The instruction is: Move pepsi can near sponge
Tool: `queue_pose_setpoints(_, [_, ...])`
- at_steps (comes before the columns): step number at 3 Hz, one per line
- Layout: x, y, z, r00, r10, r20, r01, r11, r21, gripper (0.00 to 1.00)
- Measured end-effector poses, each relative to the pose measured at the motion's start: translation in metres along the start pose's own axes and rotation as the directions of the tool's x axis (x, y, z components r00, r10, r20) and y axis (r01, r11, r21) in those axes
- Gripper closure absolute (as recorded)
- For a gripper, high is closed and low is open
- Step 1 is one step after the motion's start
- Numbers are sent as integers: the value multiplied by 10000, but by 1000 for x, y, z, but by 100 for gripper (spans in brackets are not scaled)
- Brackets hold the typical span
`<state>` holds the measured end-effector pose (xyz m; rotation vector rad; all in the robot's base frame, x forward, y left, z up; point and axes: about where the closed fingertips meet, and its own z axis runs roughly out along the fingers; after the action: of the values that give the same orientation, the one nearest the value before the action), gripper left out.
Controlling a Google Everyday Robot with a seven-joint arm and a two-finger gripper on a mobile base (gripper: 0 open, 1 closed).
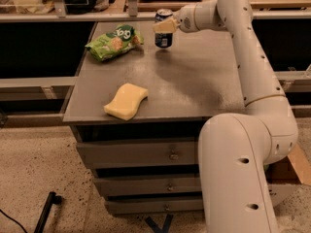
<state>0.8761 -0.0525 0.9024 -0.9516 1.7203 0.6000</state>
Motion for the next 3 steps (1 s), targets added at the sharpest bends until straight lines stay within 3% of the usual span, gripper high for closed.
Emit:
queue_pose_setpoints(1, [-15,24,-10,9990,-434,-82,428,9970,-652,100])
queue_pose_setpoints(2, [-25,56,-15,9936,-1081,-314,1033,9866,-1266,100])
queue_pose_setpoints(3, [-4,124,-12,9851,-1597,-631,1420,9644,-2231,100])
